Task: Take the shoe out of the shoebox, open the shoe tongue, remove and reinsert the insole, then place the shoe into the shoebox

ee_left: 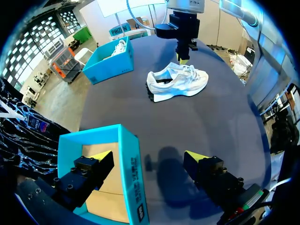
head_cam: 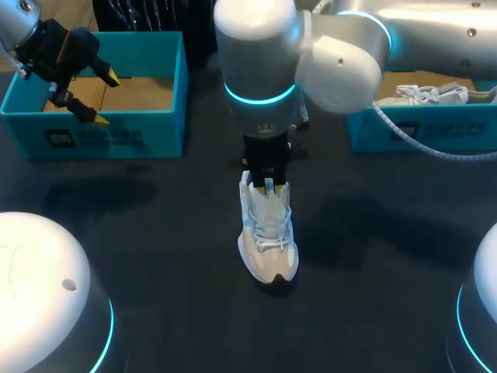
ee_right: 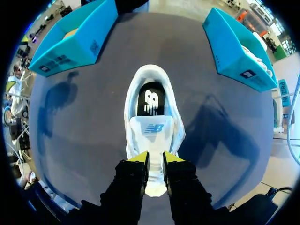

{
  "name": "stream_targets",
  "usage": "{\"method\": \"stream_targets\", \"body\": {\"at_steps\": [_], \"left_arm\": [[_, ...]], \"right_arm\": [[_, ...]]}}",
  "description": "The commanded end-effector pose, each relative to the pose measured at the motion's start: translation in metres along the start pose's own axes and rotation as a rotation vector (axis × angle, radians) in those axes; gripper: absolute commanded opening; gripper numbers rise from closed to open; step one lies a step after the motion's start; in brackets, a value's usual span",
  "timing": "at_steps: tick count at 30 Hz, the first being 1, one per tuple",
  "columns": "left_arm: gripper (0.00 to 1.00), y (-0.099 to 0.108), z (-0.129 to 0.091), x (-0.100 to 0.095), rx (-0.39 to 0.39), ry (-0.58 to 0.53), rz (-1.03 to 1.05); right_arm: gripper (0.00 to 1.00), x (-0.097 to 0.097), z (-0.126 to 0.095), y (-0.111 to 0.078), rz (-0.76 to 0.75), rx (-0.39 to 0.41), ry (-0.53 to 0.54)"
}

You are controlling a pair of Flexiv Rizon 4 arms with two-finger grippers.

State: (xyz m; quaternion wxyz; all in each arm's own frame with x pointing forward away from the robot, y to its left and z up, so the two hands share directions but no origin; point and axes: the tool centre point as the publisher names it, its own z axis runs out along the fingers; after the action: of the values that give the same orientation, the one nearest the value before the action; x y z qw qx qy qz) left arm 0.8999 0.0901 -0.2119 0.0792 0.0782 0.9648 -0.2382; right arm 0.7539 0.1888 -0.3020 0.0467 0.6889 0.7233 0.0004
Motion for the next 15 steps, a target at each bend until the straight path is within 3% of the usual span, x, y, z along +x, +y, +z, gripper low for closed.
{"method": "stream_targets", "body": {"at_steps": [1,10,15], "left_arm": [[1.00,0.000,-0.001,0.000,-0.003,0.002,0.000],[1.00,0.000,-0.001,0.000,-0.003,0.002,0.000],[1.00,0.000,-0.001,0.000,-0.003,0.002,0.000]], "right_arm": [[0.18,-0.006,0.019,0.008,-0.012,0.010,0.034],[0.21,-0.005,0.044,0.024,-0.049,0.024,0.069],[0.25,-0.006,0.032,0.022,-0.050,0.008,0.057]]}}
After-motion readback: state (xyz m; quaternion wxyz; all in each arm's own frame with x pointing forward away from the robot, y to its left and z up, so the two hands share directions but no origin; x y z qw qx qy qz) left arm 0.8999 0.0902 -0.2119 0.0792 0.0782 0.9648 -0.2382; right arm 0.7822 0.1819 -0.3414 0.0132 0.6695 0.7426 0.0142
